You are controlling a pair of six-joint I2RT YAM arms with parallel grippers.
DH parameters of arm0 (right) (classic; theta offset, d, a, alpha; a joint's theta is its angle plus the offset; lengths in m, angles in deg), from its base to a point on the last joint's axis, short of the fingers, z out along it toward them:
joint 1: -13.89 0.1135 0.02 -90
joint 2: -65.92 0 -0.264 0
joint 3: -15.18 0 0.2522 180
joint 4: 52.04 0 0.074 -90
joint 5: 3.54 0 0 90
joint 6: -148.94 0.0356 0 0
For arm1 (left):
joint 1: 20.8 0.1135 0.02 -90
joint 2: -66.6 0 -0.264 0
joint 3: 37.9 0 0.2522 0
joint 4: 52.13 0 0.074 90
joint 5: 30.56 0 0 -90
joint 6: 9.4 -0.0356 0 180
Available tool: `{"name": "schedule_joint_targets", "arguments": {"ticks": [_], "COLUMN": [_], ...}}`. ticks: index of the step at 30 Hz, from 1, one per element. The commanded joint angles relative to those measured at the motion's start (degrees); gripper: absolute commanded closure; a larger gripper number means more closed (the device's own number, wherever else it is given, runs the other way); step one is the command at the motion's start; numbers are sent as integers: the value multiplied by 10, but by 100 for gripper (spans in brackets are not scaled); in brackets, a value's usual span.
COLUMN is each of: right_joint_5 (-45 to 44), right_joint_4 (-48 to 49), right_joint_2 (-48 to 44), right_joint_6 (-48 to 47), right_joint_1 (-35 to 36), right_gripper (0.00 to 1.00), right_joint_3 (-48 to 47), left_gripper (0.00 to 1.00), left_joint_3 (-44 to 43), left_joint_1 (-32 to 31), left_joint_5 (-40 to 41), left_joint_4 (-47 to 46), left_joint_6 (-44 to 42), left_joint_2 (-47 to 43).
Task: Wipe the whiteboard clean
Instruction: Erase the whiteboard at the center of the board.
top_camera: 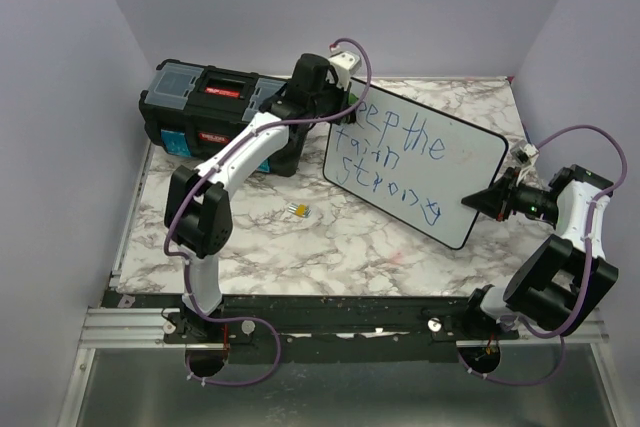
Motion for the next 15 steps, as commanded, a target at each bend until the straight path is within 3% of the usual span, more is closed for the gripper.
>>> {"name": "schedule_joint_targets", "arguments": {"ticks": [1, 9, 15], "right_joint_5": [28, 27, 30], "right_joint_4": [-9, -9, -9], "right_joint_2": [-18, -19, -15], "right_joint_6": [-24, -29, -29], "right_joint_1": [8, 7, 7], "right_gripper": [99, 99, 100], "right_joint_3": [-5, -1, 1], "left_gripper": [100, 100, 100], "left_joint_3": [-44, 57, 36], "left_joint_1": [7, 3, 5], "left_joint_5": [-11, -25, -31], "left_joint_4": [11, -33, -9], "left_joint_6": [-6, 10, 9], "left_joint_2": [12, -12, -19]}}
